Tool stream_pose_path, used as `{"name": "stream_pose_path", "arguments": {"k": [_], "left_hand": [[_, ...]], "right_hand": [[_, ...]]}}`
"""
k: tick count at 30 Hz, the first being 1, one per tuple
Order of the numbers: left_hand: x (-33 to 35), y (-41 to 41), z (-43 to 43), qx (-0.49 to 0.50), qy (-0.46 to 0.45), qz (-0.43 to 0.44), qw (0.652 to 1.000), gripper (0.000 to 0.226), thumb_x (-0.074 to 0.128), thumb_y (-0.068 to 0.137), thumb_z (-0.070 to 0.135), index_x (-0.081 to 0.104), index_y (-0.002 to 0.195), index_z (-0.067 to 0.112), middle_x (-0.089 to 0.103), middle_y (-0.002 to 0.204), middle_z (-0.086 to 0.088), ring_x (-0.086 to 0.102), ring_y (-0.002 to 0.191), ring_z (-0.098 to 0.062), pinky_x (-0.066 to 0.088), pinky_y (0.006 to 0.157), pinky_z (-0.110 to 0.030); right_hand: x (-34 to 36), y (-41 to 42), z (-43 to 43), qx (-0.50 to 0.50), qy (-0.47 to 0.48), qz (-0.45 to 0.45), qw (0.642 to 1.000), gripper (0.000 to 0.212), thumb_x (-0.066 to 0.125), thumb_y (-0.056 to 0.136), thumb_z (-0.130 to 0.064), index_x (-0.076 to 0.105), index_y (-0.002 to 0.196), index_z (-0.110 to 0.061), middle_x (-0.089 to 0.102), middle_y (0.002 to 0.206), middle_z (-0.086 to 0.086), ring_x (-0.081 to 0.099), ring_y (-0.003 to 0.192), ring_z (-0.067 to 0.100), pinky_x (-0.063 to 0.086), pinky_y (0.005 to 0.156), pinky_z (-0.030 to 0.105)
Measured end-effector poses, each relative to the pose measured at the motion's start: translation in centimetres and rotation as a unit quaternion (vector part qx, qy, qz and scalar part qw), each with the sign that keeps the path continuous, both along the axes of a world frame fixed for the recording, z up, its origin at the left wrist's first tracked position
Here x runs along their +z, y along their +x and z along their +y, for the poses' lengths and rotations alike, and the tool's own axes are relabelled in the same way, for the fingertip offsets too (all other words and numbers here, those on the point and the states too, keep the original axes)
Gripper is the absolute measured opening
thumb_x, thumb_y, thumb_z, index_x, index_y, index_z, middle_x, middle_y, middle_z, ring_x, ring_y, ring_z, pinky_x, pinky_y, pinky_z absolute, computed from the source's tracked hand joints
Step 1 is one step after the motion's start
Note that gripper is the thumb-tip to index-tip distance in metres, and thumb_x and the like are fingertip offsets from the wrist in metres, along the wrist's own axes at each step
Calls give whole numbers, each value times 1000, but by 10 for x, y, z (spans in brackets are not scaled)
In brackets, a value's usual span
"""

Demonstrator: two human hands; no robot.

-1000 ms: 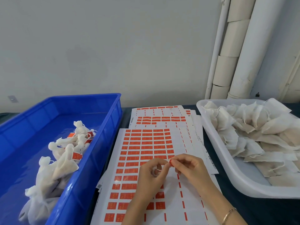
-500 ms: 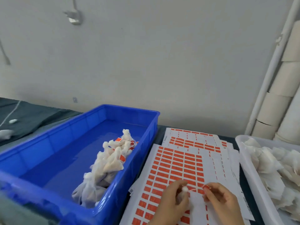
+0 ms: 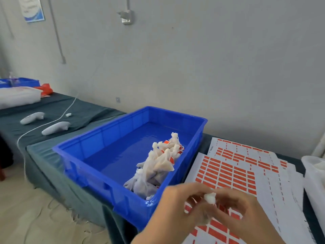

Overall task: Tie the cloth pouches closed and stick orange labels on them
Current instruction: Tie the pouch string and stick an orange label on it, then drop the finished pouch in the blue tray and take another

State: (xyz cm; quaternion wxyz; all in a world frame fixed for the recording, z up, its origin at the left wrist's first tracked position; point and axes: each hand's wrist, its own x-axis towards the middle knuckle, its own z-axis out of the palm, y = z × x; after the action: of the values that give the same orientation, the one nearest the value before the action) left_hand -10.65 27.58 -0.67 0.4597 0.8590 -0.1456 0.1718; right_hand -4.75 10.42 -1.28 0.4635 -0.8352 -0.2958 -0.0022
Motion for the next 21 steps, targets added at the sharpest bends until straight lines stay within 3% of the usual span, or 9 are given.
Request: {"name": "stream_pose_path", "arguments": {"k": [2, 5, 8, 10, 13, 16, 19, 21], "left_hand": [[22, -14, 24, 18, -10, -44, 999, 22, 68, 86, 21, 67, 102, 35, 68, 97, 20, 66, 91, 1, 53, 79, -14], [45, -14, 66, 62, 0, -65, 996, 20, 71, 83, 16, 70, 99, 29, 72, 91, 12, 69, 88, -7, 55, 77, -20], [49, 4, 104, 112, -8, 6, 994, 18, 73, 82, 11, 71, 97, 19, 74, 86, 3, 70, 82, -10, 57, 81, -33], [40, 17, 124, 134, 6, 74, 988, 16, 73, 81, 9, 70, 96, 15, 74, 85, 0, 71, 81, -12, 56, 82, -39], [22, 28, 140, 132, 41, 165, 977, 16, 73, 79, 9, 70, 95, 12, 73, 88, -3, 70, 82, -18, 56, 82, -40], [7, 31, 140, 118, 71, 225, 964, 18, 74, 78, 13, 69, 95, 15, 72, 91, -1, 68, 86, -15, 55, 82, -26], [4, 28, 135, 154, 111, 173, 966, 24, 76, 78, 18, 67, 100, 21, 68, 96, 8, 64, 90, -5, 51, 80, -17], [8, 25, 124, 191, 111, 90, 971, 26, 75, 78, 18, 66, 101, 27, 66, 96, 15, 61, 92, -3, 50, 79, -17]], "right_hand": [[20, -1, 29, 41, 10, -33, 999, 42, 53, 53, -90, 57, 90, -71, 68, 78, -29, 66, 82, -1, 52, 61, 9], [39, 7, 68, 113, 17, -69, 991, 26, 60, 74, -67, 70, 90, -50, 68, 75, -21, 65, 74, 4, 50, 61, 12], [42, 25, 109, 113, 0, -79, 990, 23, 65, 84, -47, 75, 88, -27, 68, 73, -14, 61, 72, -3, 45, 61, 10], [34, 35, 131, 98, -47, -82, 991, 23, 66, 85, -41, 76, 86, -20, 69, 76, -6, 62, 74, 2, 49, 64, 14], [15, 46, 147, 89, -115, -74, 987, 24, 66, 86, -39, 74, 89, -17, 70, 84, -1, 64, 78, 10, 54, 72, 25], [5, 49, 145, 95, -193, -92, 972, 15, 66, 86, -32, 72, 93, -21, 71, 91, -3, 64, 82, 10, 50, 68, 17], [2, 46, 132, 104, -159, -71, 979, 20, 67, 85, -31, 67, 103, -24, 70, 96, -9, 63, 85, 2, 53, 79, 19], [3, 40, 116, 100, -108, -70, 987, 31, 67, 85, -34, 62, 115, -29, 67, 101, -14, 58, 87, -8, 47, 80, 8]]}}
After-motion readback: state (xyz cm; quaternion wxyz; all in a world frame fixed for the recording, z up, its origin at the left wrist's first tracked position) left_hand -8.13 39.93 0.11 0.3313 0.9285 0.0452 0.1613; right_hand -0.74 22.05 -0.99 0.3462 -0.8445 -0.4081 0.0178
